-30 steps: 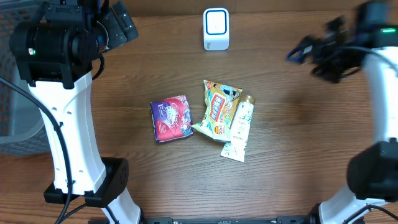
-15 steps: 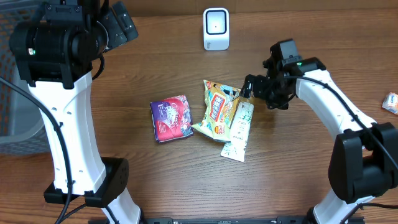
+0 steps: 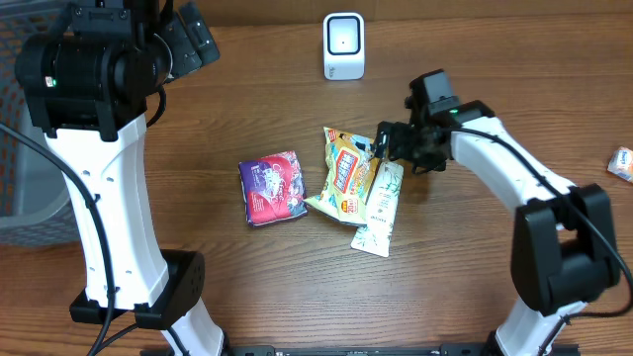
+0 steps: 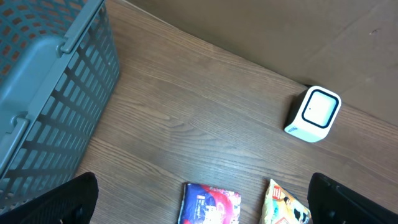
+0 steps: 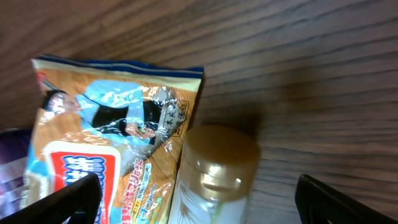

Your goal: Scan the item barcode

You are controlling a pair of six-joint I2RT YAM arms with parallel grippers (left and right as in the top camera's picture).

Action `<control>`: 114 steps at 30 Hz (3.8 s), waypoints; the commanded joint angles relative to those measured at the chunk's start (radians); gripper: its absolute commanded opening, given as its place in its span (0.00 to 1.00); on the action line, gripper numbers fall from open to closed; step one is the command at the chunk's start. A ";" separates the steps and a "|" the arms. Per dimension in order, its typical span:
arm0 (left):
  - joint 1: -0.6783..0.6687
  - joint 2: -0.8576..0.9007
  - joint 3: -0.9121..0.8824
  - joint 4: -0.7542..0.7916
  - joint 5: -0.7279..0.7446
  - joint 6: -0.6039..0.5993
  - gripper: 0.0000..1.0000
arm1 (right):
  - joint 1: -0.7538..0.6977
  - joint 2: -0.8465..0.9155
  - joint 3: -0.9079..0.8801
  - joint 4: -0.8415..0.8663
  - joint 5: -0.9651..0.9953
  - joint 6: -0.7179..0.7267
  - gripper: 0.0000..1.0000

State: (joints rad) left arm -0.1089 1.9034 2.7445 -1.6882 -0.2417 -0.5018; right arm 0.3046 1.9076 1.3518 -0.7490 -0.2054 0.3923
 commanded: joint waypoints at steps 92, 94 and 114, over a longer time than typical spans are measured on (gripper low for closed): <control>0.004 0.006 0.000 -0.001 0.006 0.000 1.00 | -0.110 0.126 0.103 0.630 -1.364 -0.758 0.04; 0.004 0.006 0.000 -0.001 0.006 0.000 1.00 | -0.096 0.126 0.103 0.635 -1.365 -0.736 0.04; 0.004 0.006 0.000 -0.001 0.006 0.000 1.00 | -0.005 0.197 0.075 0.631 -1.247 -0.820 0.06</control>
State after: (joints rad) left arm -0.1089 1.9034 2.7445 -1.6882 -0.2417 -0.5018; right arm 0.3054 2.1208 1.4246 -0.1070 -1.4799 -0.4225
